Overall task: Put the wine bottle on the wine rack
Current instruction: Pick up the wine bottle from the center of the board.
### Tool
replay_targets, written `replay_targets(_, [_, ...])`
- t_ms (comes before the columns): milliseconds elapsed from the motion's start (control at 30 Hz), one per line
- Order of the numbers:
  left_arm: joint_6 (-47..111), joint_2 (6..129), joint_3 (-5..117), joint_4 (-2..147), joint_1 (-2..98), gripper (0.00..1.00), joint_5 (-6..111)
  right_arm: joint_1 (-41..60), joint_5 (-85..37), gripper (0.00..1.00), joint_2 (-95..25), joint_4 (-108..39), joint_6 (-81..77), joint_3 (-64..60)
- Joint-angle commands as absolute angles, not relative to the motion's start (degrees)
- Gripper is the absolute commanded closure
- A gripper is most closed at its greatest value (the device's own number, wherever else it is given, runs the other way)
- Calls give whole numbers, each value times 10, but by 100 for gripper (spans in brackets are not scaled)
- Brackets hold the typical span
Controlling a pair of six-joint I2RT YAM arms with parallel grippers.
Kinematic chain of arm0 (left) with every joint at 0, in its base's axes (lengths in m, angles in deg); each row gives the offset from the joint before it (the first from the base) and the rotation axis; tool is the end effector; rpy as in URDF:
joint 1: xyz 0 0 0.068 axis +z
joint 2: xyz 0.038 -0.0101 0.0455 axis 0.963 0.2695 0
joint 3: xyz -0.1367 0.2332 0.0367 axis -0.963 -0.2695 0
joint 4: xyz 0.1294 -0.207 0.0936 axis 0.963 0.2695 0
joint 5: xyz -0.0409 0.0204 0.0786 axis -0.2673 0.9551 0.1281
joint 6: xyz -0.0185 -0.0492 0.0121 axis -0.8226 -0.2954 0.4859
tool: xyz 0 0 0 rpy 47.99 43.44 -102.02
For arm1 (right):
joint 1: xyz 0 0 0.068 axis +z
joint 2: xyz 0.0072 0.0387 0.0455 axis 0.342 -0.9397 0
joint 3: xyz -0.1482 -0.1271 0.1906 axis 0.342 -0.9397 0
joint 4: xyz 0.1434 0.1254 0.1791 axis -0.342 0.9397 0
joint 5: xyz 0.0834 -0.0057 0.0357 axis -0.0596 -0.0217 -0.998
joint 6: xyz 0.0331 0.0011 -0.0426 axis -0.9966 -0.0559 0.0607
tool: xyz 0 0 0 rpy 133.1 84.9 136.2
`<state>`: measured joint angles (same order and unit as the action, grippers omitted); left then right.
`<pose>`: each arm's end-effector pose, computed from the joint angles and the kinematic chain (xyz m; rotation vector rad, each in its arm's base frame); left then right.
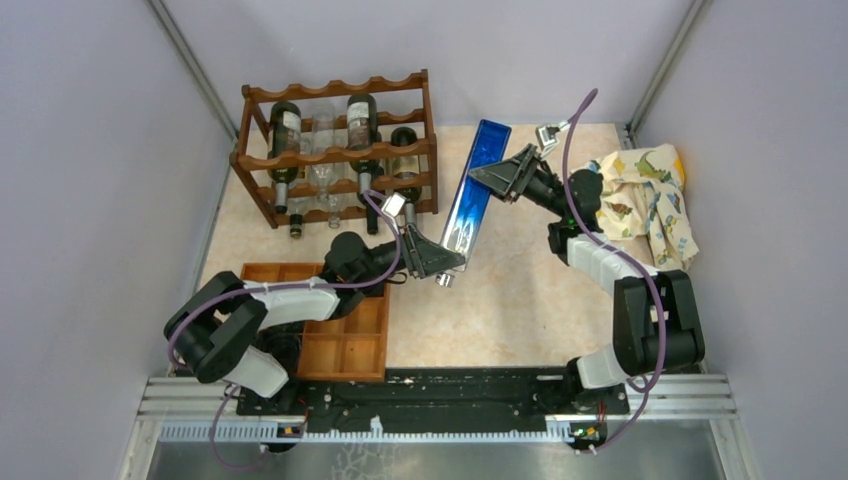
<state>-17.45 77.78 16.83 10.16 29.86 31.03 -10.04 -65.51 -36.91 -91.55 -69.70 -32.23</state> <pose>0.2008 -0.2221 0.2384 0.2853 1.6608 -1.8187 0.3020 0.0803 0.3048 -0.0017 1.5974 1.7196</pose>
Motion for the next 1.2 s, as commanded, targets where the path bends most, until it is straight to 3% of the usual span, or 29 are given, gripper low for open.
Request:
replay_targets(0, [-185,787,184,28,295,49,325,-103,-635,100,-345,-984,-698,-292])
replay_targets(100, [-191,794,177,-3,295,79,316,-103,-637,98,-344,-979,-694,-297])
replay_targets(133, [-194,796,173,-15,295,85,314,-103,-639,91,-344,-976,-692,-299])
replay_targets(200, [-206,802,160,-53,296,94,315,-103,-641,63,-344,-967,-683,-301])
replay_targets(267, [-223,806,144,-95,296,97,319,-104,-645,30,-345,-965,-672,-303])
replay_targets(333, [-236,807,124,-126,296,98,328,-103,-650,4,-344,-954,-658,-302])
replay_targets(767, [-226,678,-11,-116,302,100,425,-108,-671,2,-346,-877,-557,-321])
replay_targets(1167, [-256,558,-66,-4,306,100,429,-122,-672,2,-344,-884,-549,-338])
